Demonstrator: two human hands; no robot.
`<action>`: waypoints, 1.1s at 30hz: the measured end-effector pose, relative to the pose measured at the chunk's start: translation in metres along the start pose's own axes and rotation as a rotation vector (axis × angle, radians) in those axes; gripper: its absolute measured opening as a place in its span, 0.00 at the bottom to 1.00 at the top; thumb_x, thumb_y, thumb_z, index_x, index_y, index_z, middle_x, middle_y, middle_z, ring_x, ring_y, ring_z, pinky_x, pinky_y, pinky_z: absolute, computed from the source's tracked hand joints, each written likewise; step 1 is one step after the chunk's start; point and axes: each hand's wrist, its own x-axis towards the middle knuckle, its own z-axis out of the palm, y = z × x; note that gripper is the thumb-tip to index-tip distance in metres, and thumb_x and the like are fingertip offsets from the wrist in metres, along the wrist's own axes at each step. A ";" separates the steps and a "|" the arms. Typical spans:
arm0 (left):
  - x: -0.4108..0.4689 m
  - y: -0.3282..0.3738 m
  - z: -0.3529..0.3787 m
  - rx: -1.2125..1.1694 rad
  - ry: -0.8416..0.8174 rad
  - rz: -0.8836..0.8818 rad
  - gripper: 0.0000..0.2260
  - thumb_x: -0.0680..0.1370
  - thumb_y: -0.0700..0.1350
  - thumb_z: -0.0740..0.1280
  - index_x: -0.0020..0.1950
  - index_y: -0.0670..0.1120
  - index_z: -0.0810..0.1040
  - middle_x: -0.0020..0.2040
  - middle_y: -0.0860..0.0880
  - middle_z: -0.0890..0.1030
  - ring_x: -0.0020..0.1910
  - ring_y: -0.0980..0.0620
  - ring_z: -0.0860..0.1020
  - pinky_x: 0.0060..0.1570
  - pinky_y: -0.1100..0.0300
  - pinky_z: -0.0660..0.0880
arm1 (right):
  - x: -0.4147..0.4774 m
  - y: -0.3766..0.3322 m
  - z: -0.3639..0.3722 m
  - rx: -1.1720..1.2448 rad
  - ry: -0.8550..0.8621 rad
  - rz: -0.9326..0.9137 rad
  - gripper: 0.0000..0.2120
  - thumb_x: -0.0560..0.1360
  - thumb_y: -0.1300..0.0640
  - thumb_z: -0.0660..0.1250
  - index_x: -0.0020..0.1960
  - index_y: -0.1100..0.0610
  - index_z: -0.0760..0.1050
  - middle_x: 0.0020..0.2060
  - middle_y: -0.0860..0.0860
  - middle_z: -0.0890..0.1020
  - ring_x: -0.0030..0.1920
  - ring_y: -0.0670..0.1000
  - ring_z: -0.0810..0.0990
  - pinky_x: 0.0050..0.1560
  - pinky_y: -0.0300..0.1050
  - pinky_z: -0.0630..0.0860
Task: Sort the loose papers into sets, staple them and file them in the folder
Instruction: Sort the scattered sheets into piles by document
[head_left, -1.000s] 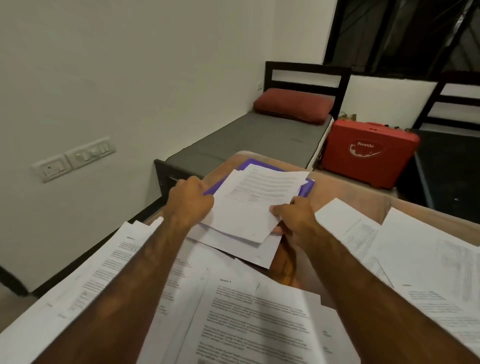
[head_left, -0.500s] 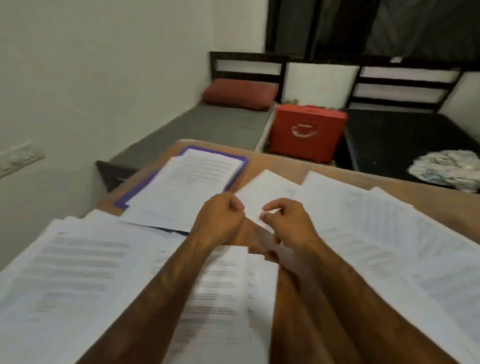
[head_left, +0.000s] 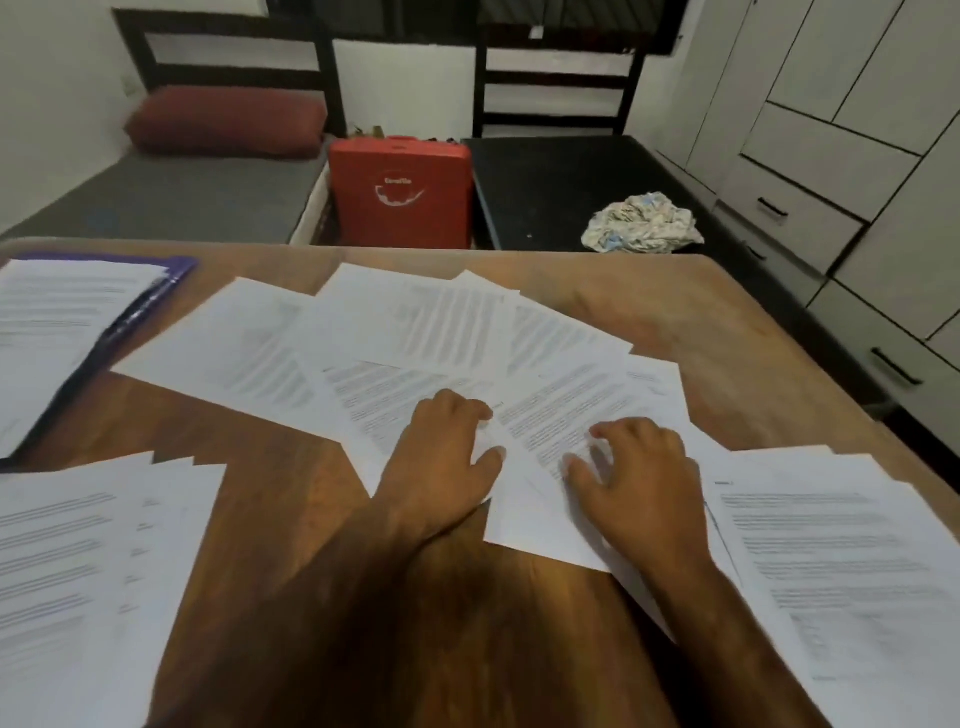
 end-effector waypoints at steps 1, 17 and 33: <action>0.003 0.003 0.008 0.089 -0.004 -0.012 0.22 0.81 0.60 0.64 0.73 0.53 0.70 0.71 0.52 0.70 0.69 0.52 0.68 0.72 0.53 0.67 | -0.004 0.007 0.004 -0.050 -0.032 -0.006 0.26 0.79 0.34 0.62 0.71 0.46 0.74 0.72 0.45 0.75 0.70 0.51 0.73 0.72 0.52 0.67; 0.020 0.010 0.025 0.277 0.052 -0.166 0.33 0.77 0.71 0.62 0.75 0.54 0.67 0.72 0.48 0.65 0.71 0.48 0.64 0.68 0.49 0.67 | -0.021 0.003 0.029 -0.064 0.016 -0.005 0.32 0.76 0.32 0.56 0.71 0.47 0.76 0.71 0.48 0.78 0.70 0.54 0.75 0.70 0.60 0.70; 0.001 -0.024 -0.062 -0.673 -0.162 -0.058 0.23 0.81 0.35 0.68 0.66 0.62 0.75 0.59 0.60 0.83 0.56 0.52 0.84 0.45 0.47 0.85 | 0.017 -0.010 -0.010 0.795 -0.119 0.221 0.42 0.68 0.54 0.84 0.75 0.49 0.65 0.58 0.42 0.80 0.59 0.48 0.80 0.57 0.46 0.78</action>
